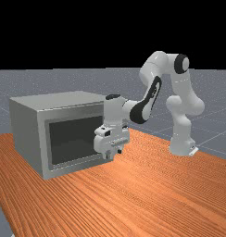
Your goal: Open the microwave
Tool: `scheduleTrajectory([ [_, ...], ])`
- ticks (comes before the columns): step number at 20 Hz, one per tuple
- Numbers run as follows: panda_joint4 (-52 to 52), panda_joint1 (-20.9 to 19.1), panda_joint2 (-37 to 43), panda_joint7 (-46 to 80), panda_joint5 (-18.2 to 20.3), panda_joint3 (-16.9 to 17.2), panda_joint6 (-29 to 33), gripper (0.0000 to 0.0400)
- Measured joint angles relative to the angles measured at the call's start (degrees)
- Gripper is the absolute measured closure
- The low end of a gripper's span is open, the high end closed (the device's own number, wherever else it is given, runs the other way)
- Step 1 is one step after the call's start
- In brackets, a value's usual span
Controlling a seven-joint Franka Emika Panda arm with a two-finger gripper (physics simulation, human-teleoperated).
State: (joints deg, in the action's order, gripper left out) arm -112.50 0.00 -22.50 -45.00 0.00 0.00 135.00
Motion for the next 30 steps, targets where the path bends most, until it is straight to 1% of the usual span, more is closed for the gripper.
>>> scheduleTrajectory([
  [1,0.0,0.0,0.0,0.0,0.0,0.0,0.0,0.0151],
  [2,-0.3,0.1,0.3,1.1,0.1,0.2,-0.1,0.0092],
  [3,-0.4,0.2,0.5,1.7,0.2,0.4,-0.2,0.0056],
  [4,-0.5,0.2,0.7,2.1,0.3,0.5,-0.2,0.0034],
  [5,-0.6,0.2,0.8,2.4,0.3,0.5,-0.2,0.0021],
  [6,-8.2,0.2,7.9,12.1,0.3,2.5,-3.3,0.0167],
  [7,-12.0,-0.8,14.6,22.2,0.7,4.5,-6.2,0.0257],
  [8,-14.1,-2.1,19.1,33.4,1.3,6.0,-7.8,0.0312],
  [9,-15.5,-2.5,21.7,45.4,1.8,6.6,-8.4,0.0346],
  [10,-16.6,-1.9,23.2,57.8,2.5,6.5,-8.6,0.0367],
  [11,-17.0,-1.4,23.9,67.4,2.9,6.4,-8.5,0.038],
  [12,-16.6,-0.4,24.3,73.1,2.9,6.3,-8.2,0.0388],
  [15,-17.6,1.4,25.6,80.4,3.8,7.3,-8.2,0.0397],
  [18,-17.7,1.5,25.9,82.7,4.7,8.9,-9.6,0.0399],
  [21,-17.3,1.7,29.5,83.8,4.9,10.0,-12.1,0.04],
  [24,-12.5,0.4,34.6,84.4,4.4,11.2,-14.3,0.04],
  [28,-8.6,-1.5,37.6,84.6,4.2,13.1,-16.2,0.04],
  [30,-6.2,-2.9,38.1,85.1,2.9,14.1,-16.6,0.04],
])
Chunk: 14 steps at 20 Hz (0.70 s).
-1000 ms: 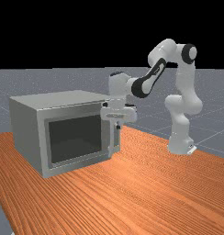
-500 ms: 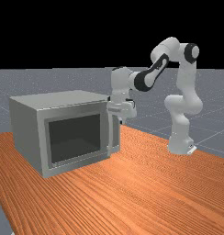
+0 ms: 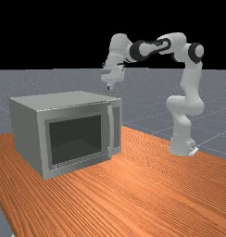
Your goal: Open the microwave
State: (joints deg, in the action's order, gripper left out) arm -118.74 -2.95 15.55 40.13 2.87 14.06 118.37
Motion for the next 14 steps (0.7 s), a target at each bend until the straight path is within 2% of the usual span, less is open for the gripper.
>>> scheduleTrajectory([
  [1,0.9,-0.9,0.2,0.8,-1.4,0.3,0.3,0.0243],
  [2,1.4,-1.7,0.2,1.6,-2.8,0.4,0.8,0.0148],
  [3,1.7,-2.5,0.0,2.4,-4.0,0.6,1.8,0.009],
  [5,1.8,-3.7,-0.6,3.8,-6.0,0.9,5.1,0.0262],
  [6,1.7,-4.1,-1.1,4.4,-6.9,1.0,6.3,0.0316],
  [7,1.6,-4.4,-1.9,4.8,-7.6,1.0,7.1,0.0349],
  [10,1.0,-4.7,-4.3,5.3,-8.4,1.0,7.9,0.0389],
  [14,-2.2,-4.7,-6.2,5.5,-8.7,1.1,10.0,0.0398],
])
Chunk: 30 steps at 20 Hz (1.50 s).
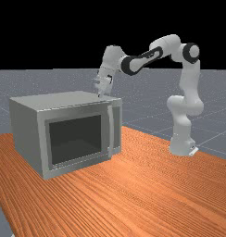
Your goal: Open the microwave
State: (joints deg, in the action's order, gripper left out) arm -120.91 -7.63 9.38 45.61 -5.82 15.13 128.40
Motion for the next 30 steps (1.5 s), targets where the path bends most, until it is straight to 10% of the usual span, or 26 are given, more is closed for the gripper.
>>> scheduleTrajectory([
  [12,-7.3,-1.2,0.7,0.4,-1.2,-2.9,8.0,0.04],
  [20,-7.9,1.0,0.3,5.7,1.1,-13.3,8.2,0.04],
  [30,22.8,8.2,-23.7,14.9,-6.8,-20.7,-3.9,0.04],
])
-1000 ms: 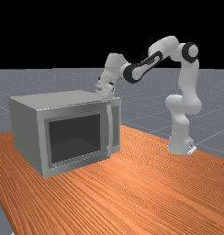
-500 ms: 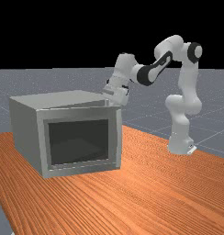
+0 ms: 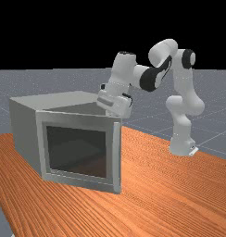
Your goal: Open the microwave
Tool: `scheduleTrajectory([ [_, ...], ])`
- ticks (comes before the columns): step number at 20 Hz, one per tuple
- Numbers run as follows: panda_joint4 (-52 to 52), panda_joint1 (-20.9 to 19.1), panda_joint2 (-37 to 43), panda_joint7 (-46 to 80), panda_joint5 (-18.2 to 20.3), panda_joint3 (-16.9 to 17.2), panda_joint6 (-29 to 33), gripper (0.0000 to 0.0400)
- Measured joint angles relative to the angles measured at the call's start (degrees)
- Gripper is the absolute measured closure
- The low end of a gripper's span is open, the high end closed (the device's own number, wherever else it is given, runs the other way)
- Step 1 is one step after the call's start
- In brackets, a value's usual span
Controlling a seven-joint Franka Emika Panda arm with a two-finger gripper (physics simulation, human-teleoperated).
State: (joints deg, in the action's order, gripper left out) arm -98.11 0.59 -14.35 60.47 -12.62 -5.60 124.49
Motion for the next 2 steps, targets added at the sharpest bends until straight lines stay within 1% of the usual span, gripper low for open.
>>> scheduleTrajectory([
  [2,8.2,1.9,-5.5,1.7,-0.9,0.3,-3.7,0.04],
])
